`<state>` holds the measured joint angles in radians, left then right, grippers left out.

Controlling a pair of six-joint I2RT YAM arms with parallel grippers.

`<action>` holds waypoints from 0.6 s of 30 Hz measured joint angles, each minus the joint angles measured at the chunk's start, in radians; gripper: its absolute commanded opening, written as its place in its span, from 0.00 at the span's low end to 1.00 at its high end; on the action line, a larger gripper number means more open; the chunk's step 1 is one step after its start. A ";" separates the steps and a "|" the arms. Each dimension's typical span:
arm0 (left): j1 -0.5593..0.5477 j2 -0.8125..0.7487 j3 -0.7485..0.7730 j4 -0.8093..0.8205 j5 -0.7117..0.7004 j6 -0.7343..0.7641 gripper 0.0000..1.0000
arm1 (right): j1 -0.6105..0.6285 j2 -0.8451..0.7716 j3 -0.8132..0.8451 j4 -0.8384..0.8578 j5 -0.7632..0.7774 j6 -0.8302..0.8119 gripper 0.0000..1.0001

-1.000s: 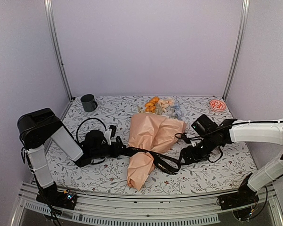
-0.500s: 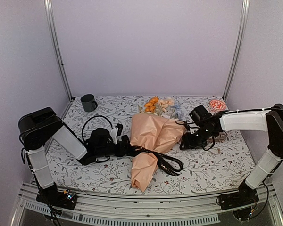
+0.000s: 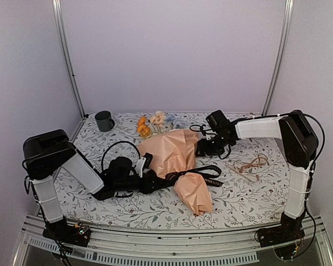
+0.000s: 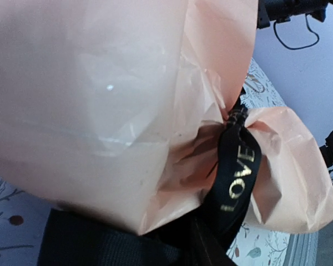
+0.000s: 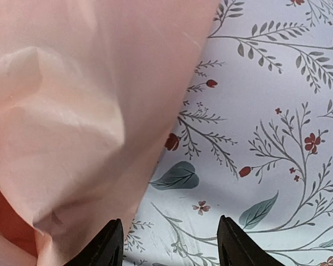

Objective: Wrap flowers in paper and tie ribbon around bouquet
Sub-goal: Adjust the tied bouquet at the center of the board.

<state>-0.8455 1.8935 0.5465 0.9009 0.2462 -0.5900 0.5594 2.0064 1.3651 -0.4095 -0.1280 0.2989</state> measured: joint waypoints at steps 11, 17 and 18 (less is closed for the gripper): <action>0.055 -0.471 -0.188 -0.237 -0.294 -0.019 0.67 | -0.143 -0.291 -0.236 0.024 0.024 0.008 0.63; 0.134 -0.721 -0.194 -0.486 -0.443 -0.002 0.77 | -0.147 -0.367 -0.327 0.087 -0.067 0.030 0.59; 0.145 -0.755 -0.197 -0.513 -0.460 0.001 0.77 | -0.137 -0.362 -0.347 0.100 -0.090 0.038 0.59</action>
<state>-0.7002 1.1385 0.3492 0.3878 -0.2142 -0.5888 0.4221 1.6447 1.0183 -0.3099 -0.2184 0.3370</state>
